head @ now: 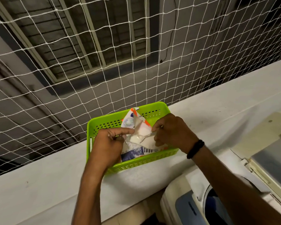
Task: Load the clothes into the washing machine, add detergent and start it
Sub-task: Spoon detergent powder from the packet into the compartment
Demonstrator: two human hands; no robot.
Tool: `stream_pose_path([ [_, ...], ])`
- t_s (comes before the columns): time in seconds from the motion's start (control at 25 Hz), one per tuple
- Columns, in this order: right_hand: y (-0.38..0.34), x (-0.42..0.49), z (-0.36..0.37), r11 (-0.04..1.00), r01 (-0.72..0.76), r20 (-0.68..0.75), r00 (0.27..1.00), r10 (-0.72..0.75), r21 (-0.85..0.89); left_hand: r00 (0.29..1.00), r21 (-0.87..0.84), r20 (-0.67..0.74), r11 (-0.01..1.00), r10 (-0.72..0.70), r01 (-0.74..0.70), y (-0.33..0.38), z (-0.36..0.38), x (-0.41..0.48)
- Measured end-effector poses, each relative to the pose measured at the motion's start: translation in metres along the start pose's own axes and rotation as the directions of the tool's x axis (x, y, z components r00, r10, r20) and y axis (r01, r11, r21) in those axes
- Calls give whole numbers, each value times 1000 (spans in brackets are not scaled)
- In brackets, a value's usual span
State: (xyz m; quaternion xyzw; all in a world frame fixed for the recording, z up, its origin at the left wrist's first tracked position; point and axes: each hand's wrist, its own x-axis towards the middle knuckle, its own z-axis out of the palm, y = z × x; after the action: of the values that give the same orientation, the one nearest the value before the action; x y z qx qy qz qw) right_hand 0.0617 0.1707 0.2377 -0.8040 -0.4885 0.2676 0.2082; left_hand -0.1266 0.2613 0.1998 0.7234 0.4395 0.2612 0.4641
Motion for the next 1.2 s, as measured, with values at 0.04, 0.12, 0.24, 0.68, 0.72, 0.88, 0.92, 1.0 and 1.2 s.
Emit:
stream_pose_path([
  [0.04,0,1,1,999,1,12,1000,-1,37,1000,-12,2,1000,-1,1,0,0,0],
  [0.12,-1,2,0,982,-48,4,999,48,184,1000,-13,-5,1000,3,-3,1,1,0],
  [0.24,-2,-1,-3,882,-110,8,993,120,459,1000,-8,-20,1000,12,-12,2,1,-1],
  [0.68,23,-41,-12,681,-75,-94,974,208,728,995,158,-87,987,43,-29,9,7,-5],
  [0.72,25,-45,-13,633,-67,-93,972,216,772,995,171,-92,985,47,-31,10,7,-6],
  [0.88,32,-57,-15,496,-31,-91,971,220,868,991,209,-107,976,77,-53,17,11,-10],
  [0.92,33,-58,-14,479,-29,-92,970,226,877,991,215,-105,975,82,-58,20,12,-12],
  [1.0,34,-60,-14,464,-22,-96,969,229,885,991,220,-104,974,80,-55,24,14,-16],
  [1.2,39,-65,-15,461,22,-128,971,201,887,988,239,-104,967,116,-88,27,16,-21],
])
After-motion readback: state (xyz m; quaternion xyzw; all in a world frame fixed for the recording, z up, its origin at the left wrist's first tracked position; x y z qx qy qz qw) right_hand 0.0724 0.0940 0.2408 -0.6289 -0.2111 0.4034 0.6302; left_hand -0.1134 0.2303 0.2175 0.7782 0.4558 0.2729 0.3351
